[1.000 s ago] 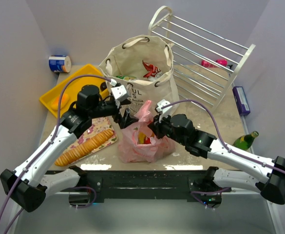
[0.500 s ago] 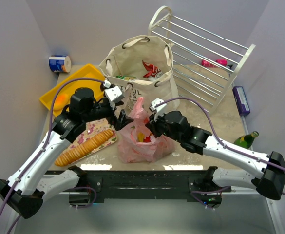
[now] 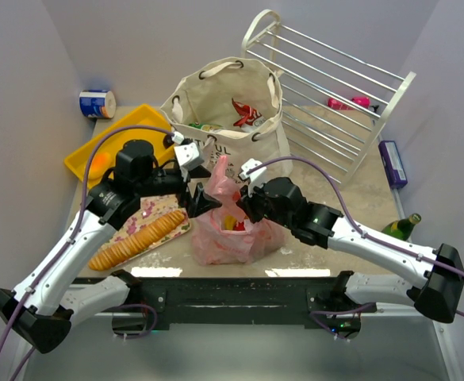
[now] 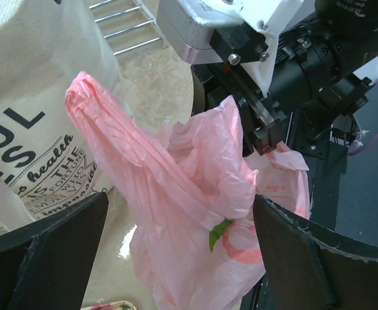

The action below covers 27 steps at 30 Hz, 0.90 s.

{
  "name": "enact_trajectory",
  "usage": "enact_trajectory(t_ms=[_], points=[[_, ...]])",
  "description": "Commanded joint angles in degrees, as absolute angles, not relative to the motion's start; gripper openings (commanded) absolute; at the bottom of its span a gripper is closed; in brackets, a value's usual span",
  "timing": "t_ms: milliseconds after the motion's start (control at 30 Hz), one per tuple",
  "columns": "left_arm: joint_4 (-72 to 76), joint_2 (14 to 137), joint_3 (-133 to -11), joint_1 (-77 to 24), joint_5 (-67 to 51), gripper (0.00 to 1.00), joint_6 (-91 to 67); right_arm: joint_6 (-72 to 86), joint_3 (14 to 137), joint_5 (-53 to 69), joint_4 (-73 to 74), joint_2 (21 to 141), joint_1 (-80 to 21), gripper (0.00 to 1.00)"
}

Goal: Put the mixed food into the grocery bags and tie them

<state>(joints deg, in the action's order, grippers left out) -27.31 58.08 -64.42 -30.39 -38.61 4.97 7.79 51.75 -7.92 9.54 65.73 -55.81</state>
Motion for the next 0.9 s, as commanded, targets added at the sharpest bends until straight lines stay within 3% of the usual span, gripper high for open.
enact_trajectory(t_ms=[0, 733, 800, 867], points=[[-22.9, 58.7, -66.1, -30.3, -39.1, 1.00, 2.1, 6.3, 54.4, -7.6, 8.6, 65.7, -55.7, 0.00], [-10.9, 62.8, -61.3, -30.8, -40.2, 1.00, -6.2, 5.8, 54.7, -6.5, 9.6, 65.3, -55.7, 0.00], [-10.6, 63.1, -60.7, -30.8, -40.7, 0.95, -6.1, 5.9, 54.6, -6.2, 9.5, 65.1, -55.7, 0.00], [-9.8, 63.4, -60.0, -30.8, -41.0, 0.83, -6.0, 5.8, 54.5, -5.9, 9.5, 65.0, -55.7, 0.00]])
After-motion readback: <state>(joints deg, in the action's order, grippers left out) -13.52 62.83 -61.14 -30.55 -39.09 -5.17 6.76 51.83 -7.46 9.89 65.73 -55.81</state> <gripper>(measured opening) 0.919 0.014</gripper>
